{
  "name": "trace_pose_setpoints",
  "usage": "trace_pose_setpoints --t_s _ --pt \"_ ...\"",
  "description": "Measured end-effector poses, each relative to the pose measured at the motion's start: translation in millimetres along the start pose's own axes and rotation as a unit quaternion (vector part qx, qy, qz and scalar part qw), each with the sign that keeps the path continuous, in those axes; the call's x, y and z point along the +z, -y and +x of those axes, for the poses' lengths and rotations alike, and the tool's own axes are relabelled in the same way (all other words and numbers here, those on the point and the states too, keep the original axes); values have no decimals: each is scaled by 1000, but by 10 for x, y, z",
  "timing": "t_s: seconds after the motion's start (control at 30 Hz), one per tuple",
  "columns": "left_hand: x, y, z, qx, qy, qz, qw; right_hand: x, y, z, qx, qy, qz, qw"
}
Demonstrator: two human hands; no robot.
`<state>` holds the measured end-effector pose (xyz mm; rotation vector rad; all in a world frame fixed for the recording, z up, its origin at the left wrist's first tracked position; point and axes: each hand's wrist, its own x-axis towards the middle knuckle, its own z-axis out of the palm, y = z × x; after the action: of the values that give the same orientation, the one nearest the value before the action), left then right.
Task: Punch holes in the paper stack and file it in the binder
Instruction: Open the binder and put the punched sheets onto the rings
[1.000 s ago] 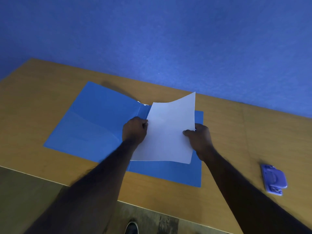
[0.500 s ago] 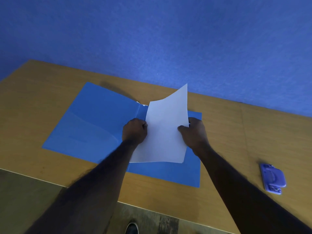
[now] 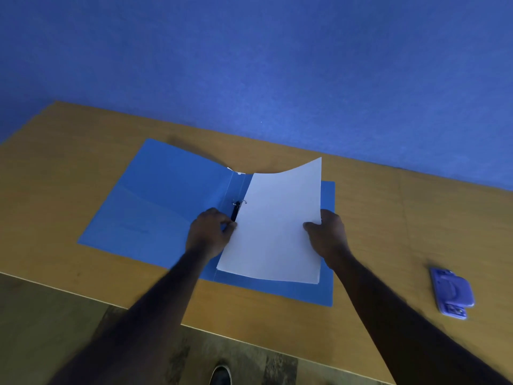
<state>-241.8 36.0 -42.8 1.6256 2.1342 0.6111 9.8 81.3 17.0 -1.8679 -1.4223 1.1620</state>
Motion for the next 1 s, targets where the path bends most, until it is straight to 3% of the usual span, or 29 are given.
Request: trace_pose_setpoints --t_s 0.2,0.33,0.63,0.8,0.9,1.0 --pt "24 -7 -113 4 -26 -55 998 11 -81 -1 9 -2 12 1000" --pt "61 9 -147 55 -44 1 998 11 -96 13 9 1 14 1000" --pt "207 -142 -164 27 -22 125 991 20 -163 60 8 6 6 1000" --pt "270 -156 -195 21 -61 128 990 84 -311 82 30 7 2 1000" --pt "312 -153 -208 17 -75 93 993 108 -397 84 61 -17 -50 997" --pt "356 -161 -227 -7 -79 61 995 157 -447 61 11 -87 -223 971"
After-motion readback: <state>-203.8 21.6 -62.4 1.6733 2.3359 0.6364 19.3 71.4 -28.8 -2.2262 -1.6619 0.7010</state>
